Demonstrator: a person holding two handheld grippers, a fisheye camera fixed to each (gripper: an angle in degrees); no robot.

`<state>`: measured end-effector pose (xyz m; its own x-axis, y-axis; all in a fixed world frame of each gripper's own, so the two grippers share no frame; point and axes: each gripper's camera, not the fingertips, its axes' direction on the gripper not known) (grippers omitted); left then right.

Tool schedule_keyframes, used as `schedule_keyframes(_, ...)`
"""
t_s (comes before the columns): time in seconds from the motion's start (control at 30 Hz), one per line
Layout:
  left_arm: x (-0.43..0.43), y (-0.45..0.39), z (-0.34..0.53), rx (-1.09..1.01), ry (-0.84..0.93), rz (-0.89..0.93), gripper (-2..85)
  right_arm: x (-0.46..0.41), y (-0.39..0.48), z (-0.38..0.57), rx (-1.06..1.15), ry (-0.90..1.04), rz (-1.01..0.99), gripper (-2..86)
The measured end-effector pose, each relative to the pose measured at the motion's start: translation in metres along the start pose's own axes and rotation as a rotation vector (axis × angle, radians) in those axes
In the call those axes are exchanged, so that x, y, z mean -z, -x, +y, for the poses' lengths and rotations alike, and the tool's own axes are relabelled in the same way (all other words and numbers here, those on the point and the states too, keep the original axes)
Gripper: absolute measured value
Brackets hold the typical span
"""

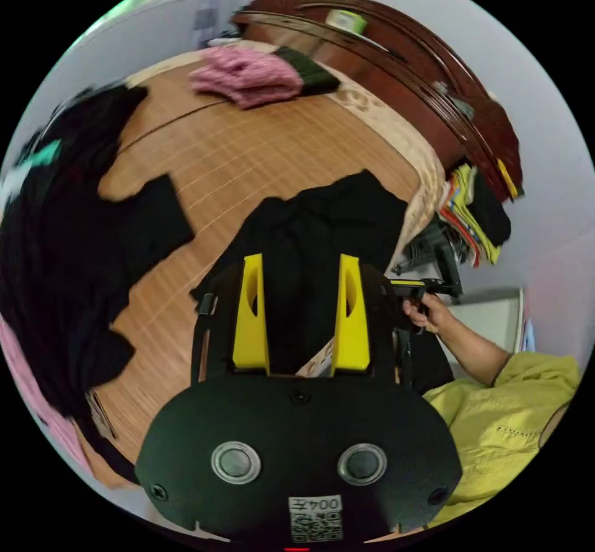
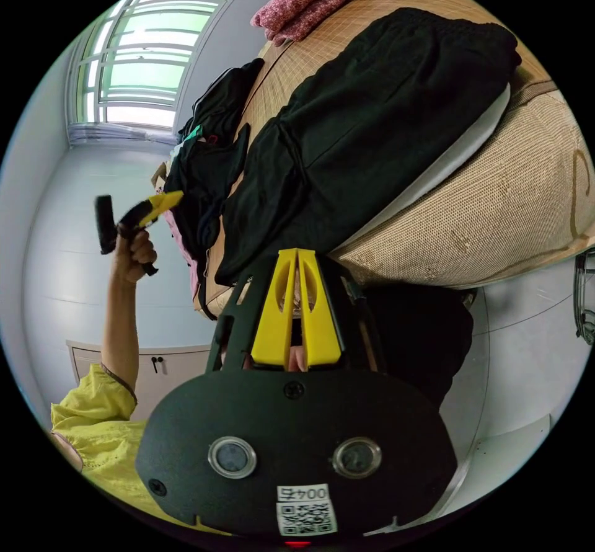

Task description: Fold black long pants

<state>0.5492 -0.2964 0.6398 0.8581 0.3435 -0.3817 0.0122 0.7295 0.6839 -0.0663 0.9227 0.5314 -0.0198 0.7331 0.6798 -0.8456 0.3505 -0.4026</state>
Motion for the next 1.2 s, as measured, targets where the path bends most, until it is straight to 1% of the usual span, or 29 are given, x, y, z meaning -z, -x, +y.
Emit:
schedule_keyframes(0.03, -0.004, 0.026, 0.019, 0.1, 0.011, 0.024, 16.5, -0.001, 0.002, 0.001, 0.004, 0.001, 0.006, -0.7)
schedule_keyframes(0.07, -0.007, 0.038, 0.028, 0.143, 0.016, 0.042, 16.5, -0.002, 0.004, 0.001, 0.007, 0.001, 0.014, -0.7)
schedule_keyframes(0.13, -0.025, 0.071, 0.063, 0.287, 0.02, 0.152, 16.7, -0.004, 0.008, 0.001, 0.013, 0.005, 0.025, -0.7)
schedule_keyframes(0.17, -0.03, 0.076, 0.07, 0.316, 0.016, 0.182, 16.7, -0.006, 0.01, 0.001, 0.015, 0.011, 0.033, -0.7)
schedule_keyframes(0.23, -0.048, 0.091, 0.092, 0.416, -0.025, 0.304, 16.6, -0.008, 0.013, 0.001, 0.014, 0.019, 0.044, -0.7)
schedule_keyframes(0.3, -0.061, 0.095, 0.101, 0.457, -0.044, 0.372, 16.4, -0.009, 0.014, 0.001, 0.012, 0.022, 0.046, -0.7)
schedule_keyframes(0.4, -0.074, 0.092, 0.106, 0.47, -0.077, 0.421, 15.2, -0.012, 0.017, 0.001, 0.006, 0.024, 0.042, -0.7)
schedule_keyframes(0.53, -0.078, 0.086, 0.106, 0.452, -0.106, 0.413, 14.3, -0.014, 0.023, 0.001, 0.013, 0.009, 0.042, -0.7)
schedule_keyframes(0.6, -0.079, 0.083, 0.106, 0.443, -0.107, 0.409, 14.3, -0.012, 0.028, 0.003, 0.025, -0.024, 0.047, -0.6)
schedule_keyframes(0.7, -0.08, 0.079, 0.111, 0.421, -0.134, 0.409, 14.0, 0.002, 0.038, 0.009, 0.061, -0.153, 0.093, -0.4)
schedule_keyframes(0.77, -0.081, 0.075, 0.114, 0.407, -0.148, 0.39, 13.7, 0.019, 0.049, 0.011, 0.112, -0.302, 0.2, 0.2)
schedule_keyframes(0.8, -0.082, 0.073, 0.115, 0.394, -0.151, 0.372, 13.4, 0.023, 0.052, 0.01, 0.123, -0.337, 0.242, 0.4)
schedule_keyframes(0.83, -0.082, 0.07, 0.117, 0.386, -0.155, 0.359, 13.0, 0.031, 0.057, 0.006, 0.134, -0.392, 0.329, 1.4)
schedule_keyframes(0.87, -0.082, 0.069, 0.117, 0.381, -0.162, 0.357, 12.9, 0.038, 0.059, -0.002, 0.119, -0.432, 0.399, 3.0)
schedule_keyframes(0.93, -0.084, 0.065, 0.12, 0.376, -0.18, 0.377, 12.3, 0.048, 0.056, -0.017, 0.085, -0.465, 0.434, 5.4)
schedule_keyframes(1.0, -0.084, 0.059, 0.123, 0.364, -0.196, 0.368, 11.9, 0.055, 0.049, -0.034, 0.029, -0.473, 0.446, 7.0)
schedule_keyframes(1.07, -0.085, 0.052, 0.125, 0.357, -0.194, 0.346, 11.2, 0.058, 0.039, -0.054, -0.03, -0.439, 0.409, 8.3)
schedule_keyframes(1.13, -0.087, 0.046, 0.129, 0.363, -0.199, 0.364, 10.0, 0.054, 0.044, -0.062, 0.007, -0.426, 0.369, 8.4)
schedule_keyframes(1.2, -0.088, 0.041, 0.132, 0.363, -0.193, 0.361, 8.4, 0.043, 0.052, -0.072, 0.05, -0.39, 0.399, 8.6)
